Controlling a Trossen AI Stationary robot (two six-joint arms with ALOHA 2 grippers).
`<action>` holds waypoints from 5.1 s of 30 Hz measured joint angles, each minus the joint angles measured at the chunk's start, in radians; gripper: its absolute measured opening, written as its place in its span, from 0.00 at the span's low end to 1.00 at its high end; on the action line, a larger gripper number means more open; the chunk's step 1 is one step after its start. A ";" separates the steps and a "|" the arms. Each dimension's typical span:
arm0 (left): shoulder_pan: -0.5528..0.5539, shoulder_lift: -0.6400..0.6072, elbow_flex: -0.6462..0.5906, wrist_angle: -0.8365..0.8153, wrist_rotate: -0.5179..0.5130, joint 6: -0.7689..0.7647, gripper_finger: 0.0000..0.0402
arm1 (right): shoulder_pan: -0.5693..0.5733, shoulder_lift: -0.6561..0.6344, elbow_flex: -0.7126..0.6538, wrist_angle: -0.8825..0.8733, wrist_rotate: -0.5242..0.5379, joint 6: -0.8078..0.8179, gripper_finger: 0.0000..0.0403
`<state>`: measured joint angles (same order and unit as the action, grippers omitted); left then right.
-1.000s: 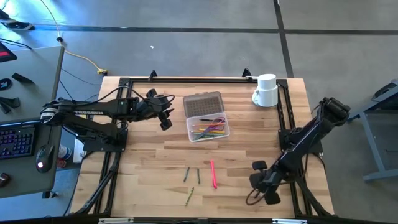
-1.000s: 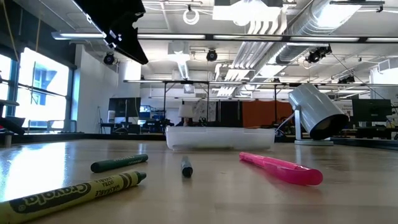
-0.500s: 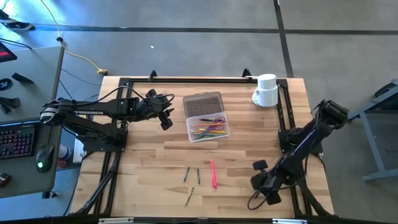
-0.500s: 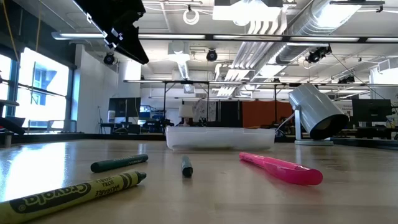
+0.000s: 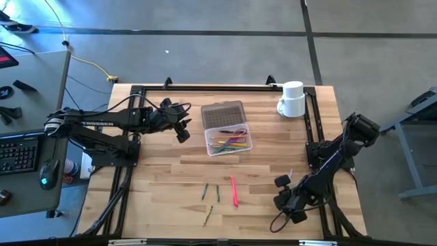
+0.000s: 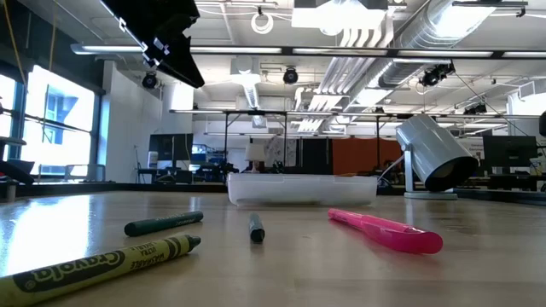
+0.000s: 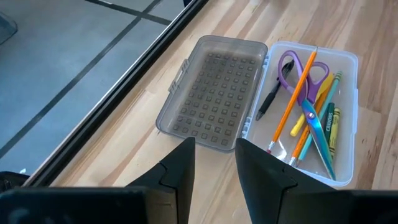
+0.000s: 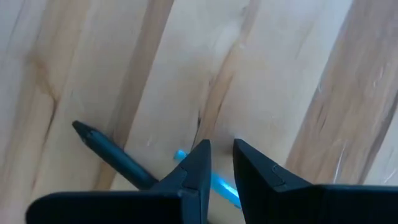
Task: Pick & place school supplies into a supply box
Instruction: Put the blue pencil into the gray supply box
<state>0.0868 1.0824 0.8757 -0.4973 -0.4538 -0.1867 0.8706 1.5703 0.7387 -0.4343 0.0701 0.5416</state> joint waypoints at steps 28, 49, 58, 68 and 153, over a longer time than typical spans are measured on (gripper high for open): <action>0.000 0.000 0.000 0.000 0.000 0.001 0.37 | -0.152 -0.001 -0.001 -0.078 0.117 -0.016 0.09; 0.000 0.000 0.000 0.033 -0.004 0.001 0.37 | -0.391 -0.161 -0.002 -0.409 -0.121 0.624 0.30; 0.000 0.000 0.000 0.032 -0.001 0.001 0.37 | -0.379 -0.177 -0.002 -0.454 -0.116 0.890 0.31; 0.000 0.000 0.000 0.031 0.000 0.001 0.37 | -0.374 -0.177 -0.002 -0.563 -0.098 1.031 0.31; 0.000 0.000 0.000 0.080 -0.001 0.093 0.37 | -0.943 0.044 0.139 0.573 -0.111 -0.802 0.02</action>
<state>0.0868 1.0821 0.8761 -0.4170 -0.4548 -0.0940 -0.0721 1.6139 0.8777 0.1390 -0.0405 -0.2601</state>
